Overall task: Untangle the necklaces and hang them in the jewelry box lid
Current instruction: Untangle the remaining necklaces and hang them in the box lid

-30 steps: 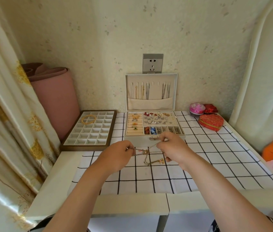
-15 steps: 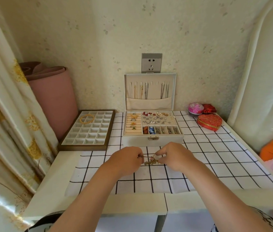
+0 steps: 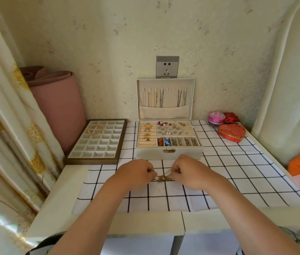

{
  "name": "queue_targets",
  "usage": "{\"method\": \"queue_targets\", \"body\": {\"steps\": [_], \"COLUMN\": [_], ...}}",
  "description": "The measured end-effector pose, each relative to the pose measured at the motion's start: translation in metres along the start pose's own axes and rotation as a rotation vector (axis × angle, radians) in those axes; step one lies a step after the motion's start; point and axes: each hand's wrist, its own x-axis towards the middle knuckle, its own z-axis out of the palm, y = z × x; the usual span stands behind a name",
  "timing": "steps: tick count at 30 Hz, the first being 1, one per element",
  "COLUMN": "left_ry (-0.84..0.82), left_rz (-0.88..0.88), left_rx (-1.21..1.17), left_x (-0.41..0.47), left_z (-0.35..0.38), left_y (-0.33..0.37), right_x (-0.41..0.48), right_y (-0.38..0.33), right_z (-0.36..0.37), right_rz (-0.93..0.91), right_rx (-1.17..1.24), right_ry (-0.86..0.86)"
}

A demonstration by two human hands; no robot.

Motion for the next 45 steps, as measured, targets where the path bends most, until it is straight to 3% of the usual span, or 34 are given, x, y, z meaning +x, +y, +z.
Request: {"method": "queue_targets", "body": {"steps": [5,12,19,23,32,39,41,45], "left_ry": [-0.045,-0.111,-0.150,-0.205,-0.159,-0.035,0.028,0.125], "left_rz": [-0.043,-0.044,0.035,0.054,0.023,-0.122,-0.117,-0.067], "left_rx": [-0.094,-0.180,-0.358,-0.378,-0.253,-0.306,-0.320,-0.205], "left_x": [0.003,0.004,-0.006,-0.010,-0.007,0.000,0.000,0.001], "left_z": [0.003,0.006,0.003,0.005,0.000,-0.002,-0.003,-0.005], "left_y": [-0.005,-0.002,0.004,0.007,0.001,-0.016,-0.016,-0.011], "right_x": [-0.001,0.001,0.001,0.005,0.005,0.002,0.004,0.005], "right_y": [-0.007,-0.020,-0.017,-0.014,-0.021,-0.019,-0.018,-0.019], "right_z": [-0.011,-0.016,-0.014,-0.010,-0.013,-0.022,-0.022,-0.021], "right_rz": [-0.013,0.127,0.038,0.049,0.108,0.147,0.187,0.170], "right_rx": [0.437,0.850,0.903,0.786,1.067,1.794,1.767,1.361], "right_ry": [0.105,0.202,0.153,0.211,0.249,0.175,0.184,0.244]}}
